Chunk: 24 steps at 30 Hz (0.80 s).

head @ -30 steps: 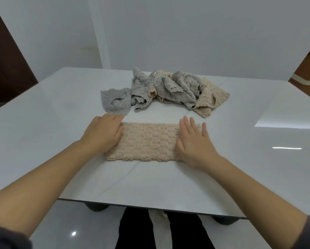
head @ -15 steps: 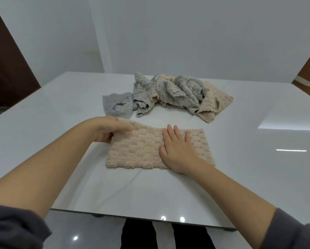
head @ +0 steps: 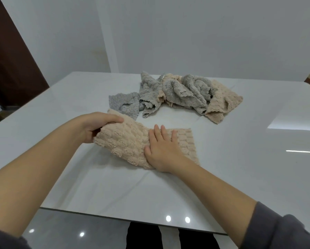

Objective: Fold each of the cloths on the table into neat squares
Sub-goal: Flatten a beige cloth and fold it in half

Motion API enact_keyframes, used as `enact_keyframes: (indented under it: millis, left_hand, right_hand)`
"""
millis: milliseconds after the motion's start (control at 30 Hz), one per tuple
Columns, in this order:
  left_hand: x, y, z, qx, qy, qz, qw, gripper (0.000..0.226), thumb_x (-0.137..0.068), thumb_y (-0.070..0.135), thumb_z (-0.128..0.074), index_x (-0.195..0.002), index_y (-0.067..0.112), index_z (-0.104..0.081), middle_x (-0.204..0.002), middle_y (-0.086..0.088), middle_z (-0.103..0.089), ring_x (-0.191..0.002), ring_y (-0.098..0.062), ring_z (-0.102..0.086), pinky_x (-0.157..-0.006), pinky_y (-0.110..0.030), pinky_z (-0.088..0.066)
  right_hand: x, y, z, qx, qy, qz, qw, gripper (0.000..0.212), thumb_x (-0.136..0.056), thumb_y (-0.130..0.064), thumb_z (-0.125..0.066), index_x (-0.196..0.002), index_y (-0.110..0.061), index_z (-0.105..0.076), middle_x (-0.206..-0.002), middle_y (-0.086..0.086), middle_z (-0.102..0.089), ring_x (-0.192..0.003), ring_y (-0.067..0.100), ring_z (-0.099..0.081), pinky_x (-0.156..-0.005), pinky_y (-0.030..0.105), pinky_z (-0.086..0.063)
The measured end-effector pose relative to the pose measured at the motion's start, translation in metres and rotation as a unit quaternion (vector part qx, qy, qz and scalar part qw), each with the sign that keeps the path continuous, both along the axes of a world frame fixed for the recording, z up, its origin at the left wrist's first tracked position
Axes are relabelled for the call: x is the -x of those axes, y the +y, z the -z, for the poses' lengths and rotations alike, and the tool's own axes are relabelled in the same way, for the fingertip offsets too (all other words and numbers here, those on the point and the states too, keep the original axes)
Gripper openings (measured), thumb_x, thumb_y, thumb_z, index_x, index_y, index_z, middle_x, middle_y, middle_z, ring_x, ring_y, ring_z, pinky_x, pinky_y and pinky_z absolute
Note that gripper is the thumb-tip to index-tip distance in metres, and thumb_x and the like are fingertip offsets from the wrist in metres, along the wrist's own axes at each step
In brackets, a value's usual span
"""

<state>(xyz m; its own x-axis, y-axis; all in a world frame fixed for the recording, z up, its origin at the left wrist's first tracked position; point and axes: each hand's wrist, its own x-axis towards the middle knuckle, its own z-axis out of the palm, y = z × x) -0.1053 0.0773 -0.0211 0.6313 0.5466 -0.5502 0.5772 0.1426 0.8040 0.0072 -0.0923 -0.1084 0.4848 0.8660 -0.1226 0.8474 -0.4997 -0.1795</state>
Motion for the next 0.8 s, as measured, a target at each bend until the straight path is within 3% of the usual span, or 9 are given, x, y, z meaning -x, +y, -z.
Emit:
enact_keyframes:
  millis: [100,167,200,300,333,433,533,633,800]
  left_hand:
    - [-0.011,-0.012,-0.012,0.045,-0.048,0.026,0.997,0.026,-0.092,0.032,-0.059,-0.096,0.007,-0.062,-0.078,-0.010,-0.071,-0.063,-0.020,-0.070,-0.056,-0.028,-0.058]
    - [-0.022,-0.023,-0.018,0.081,-0.099,0.061,0.990,0.024,-0.088,0.036,-0.060,-0.088,0.012,-0.059,-0.078,-0.006,-0.063,-0.066,-0.019,-0.063,-0.061,-0.028,-0.055]
    - [-0.027,-0.031,-0.019,0.094,-0.120,0.080,0.985,0.025,-0.086,0.040,-0.060,-0.085,0.015,-0.057,-0.077,-0.005,-0.059,-0.066,-0.018,-0.059,-0.060,-0.028,-0.052]
    - [-0.039,-0.057,-0.012,0.130,-0.160,0.126,0.970,0.039,-0.085,0.043,-0.053,-0.098,0.007,-0.061,-0.089,-0.012,-0.069,-0.078,-0.025,-0.068,-0.065,-0.034,-0.058]
    - [-0.042,-0.066,-0.007,0.131,-0.171,0.137,0.967,0.043,-0.091,0.041,-0.049,-0.107,0.004,-0.061,-0.099,-0.017,-0.070,-0.088,-0.029,-0.070,-0.073,-0.037,-0.060]
    - [-0.044,-0.080,0.005,0.045,-0.221,0.097,0.969,0.033,-0.103,0.027,-0.041,-0.112,0.002,-0.061,-0.107,-0.018,-0.070,-0.094,-0.028,-0.070,-0.075,-0.033,-0.060]
    - [-0.041,-0.078,0.027,-0.194,-0.219,0.079,0.953,0.025,-0.103,0.021,-0.042,-0.109,0.014,-0.065,-0.109,-0.003,-0.068,-0.100,-0.019,-0.065,-0.083,-0.032,-0.055]
    - [-0.037,-0.081,0.052,-0.357,-0.182,0.151,0.904,0.035,-0.103,0.026,-0.041,-0.136,0.021,-0.053,-0.143,0.008,-0.049,-0.132,-0.007,-0.042,-0.113,-0.031,-0.032]
    - [-0.039,-0.085,0.069,-0.411,-0.125,0.267,0.862,0.056,-0.104,0.040,-0.027,-0.156,0.020,-0.016,-0.162,0.011,-0.006,-0.147,0.001,0.002,-0.122,-0.032,-0.001]
  right_hand:
    - [-0.007,-0.012,-0.022,-0.134,0.164,0.017,0.977,0.056,-0.104,-0.028,-0.023,-0.155,-0.008,-0.009,-0.164,0.009,-0.002,-0.151,0.022,0.003,-0.121,0.041,0.002]
    - [-0.012,-0.018,-0.035,-0.255,0.307,0.107,0.911,0.051,-0.105,-0.028,-0.031,-0.153,-0.011,-0.025,-0.160,0.004,-0.023,-0.147,0.017,-0.021,-0.118,0.034,-0.015]
    - [-0.016,-0.020,-0.041,-0.297,0.414,0.156,0.846,0.050,-0.104,-0.034,-0.035,-0.149,-0.011,-0.034,-0.155,0.003,-0.036,-0.139,0.018,-0.036,-0.113,0.035,-0.027]
    - [-0.030,-0.029,-0.055,-0.331,0.742,0.205,0.546,0.065,-0.099,-0.055,-0.034,-0.130,-0.002,-0.055,-0.122,0.016,-0.064,-0.104,0.028,-0.065,-0.087,0.039,-0.053]
    - [-0.035,-0.036,-0.057,-0.321,0.778,0.201,0.502,0.064,-0.100,-0.054,-0.033,-0.122,0.000,-0.060,-0.110,0.019,-0.069,-0.094,0.031,-0.069,-0.080,0.040,-0.057]
    - [-0.044,-0.049,-0.056,-0.311,0.753,0.237,0.528,0.033,-0.101,-0.024,-0.041,-0.110,0.001,-0.061,-0.092,0.019,-0.071,-0.079,0.029,-0.071,-0.067,0.037,-0.059]
    - [-0.047,-0.052,-0.050,-0.316,0.716,0.299,0.546,0.021,-0.100,-0.004,-0.039,-0.106,0.003,-0.058,-0.083,0.017,-0.073,-0.067,0.026,-0.072,-0.059,0.037,-0.060]
    - [-0.053,-0.053,-0.045,-0.309,0.674,0.328,0.584,0.022,-0.100,-0.002,-0.040,-0.113,0.004,-0.057,-0.088,0.016,-0.070,-0.066,0.024,-0.071,-0.051,0.031,-0.059]
    - [-0.061,-0.063,-0.047,-0.327,0.667,0.318,0.590,0.020,-0.096,-0.009,-0.042,-0.101,-0.003,-0.061,-0.078,0.011,-0.066,-0.060,0.021,-0.067,-0.052,0.027,-0.057]
